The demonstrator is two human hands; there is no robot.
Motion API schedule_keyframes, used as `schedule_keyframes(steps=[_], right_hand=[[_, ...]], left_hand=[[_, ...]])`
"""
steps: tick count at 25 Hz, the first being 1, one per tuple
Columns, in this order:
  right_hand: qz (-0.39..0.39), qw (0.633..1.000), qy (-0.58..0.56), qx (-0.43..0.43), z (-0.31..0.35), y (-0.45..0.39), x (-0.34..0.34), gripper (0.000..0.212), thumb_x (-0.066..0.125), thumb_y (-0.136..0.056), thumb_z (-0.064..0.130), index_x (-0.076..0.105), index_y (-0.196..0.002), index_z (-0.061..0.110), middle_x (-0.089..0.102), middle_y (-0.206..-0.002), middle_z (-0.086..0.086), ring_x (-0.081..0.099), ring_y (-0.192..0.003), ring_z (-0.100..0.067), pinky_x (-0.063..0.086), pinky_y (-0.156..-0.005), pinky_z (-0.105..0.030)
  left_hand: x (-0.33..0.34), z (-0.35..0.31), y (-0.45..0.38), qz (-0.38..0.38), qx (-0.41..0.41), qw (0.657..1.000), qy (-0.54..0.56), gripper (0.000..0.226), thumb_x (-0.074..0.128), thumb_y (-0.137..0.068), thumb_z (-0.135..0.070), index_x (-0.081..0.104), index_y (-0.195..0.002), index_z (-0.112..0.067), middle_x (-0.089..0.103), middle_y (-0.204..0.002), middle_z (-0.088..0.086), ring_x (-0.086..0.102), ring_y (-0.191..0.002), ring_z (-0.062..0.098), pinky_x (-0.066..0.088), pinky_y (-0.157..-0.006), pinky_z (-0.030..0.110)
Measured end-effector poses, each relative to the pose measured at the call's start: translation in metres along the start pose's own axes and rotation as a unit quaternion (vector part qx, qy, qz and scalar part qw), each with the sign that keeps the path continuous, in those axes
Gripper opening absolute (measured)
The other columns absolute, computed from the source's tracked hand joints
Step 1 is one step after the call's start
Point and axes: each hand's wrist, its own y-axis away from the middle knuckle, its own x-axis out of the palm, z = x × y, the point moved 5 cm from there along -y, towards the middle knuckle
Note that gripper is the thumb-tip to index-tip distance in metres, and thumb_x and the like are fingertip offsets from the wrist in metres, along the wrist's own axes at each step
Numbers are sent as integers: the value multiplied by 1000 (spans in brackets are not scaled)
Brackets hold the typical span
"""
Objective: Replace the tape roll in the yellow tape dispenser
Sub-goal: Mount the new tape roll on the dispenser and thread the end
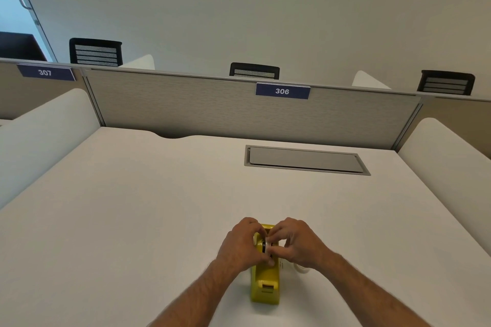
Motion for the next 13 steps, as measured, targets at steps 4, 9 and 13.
schedule_keyframes(steps=[4, 9, 13], right_hand=[[-12, 1000, 2, -23, -1, 1, 1, 12, 77, -81, 28, 81, -92, 25, 77, -94, 9, 62, -87, -6, 54, -74, -29], [-47, 996, 45, -68, 5, 7, 3, 8, 78, -80, 30, 80, -86, 25, 74, -91, 9, 55, -86, -2, 52, -65, -25], [-69, 985, 113, -109, 13, 12, 4, 9, 74, -82, 30, 76, -80, 22, 72, -88, 8, 61, -87, -11, 56, -57, -31]], left_hand=[[-1, 1, -1, 13, 1, 1000, 7, 65, 89, -55, -53, 64, -112, -33, 48, -139, -9, 54, -111, 13, 54, -94, 32], [-3, 4, 0, 24, 11, 999, 19, 66, 89, -54, -50, 63, -112, -33, 48, -139, -8, 53, -113, 14, 55, -95, 35], [-3, 5, 1, 36, 8, 999, 25, 67, 91, -53, -47, 62, -113, -34, 46, -141, -9, 56, -110, 16, 54, -94, 33]])
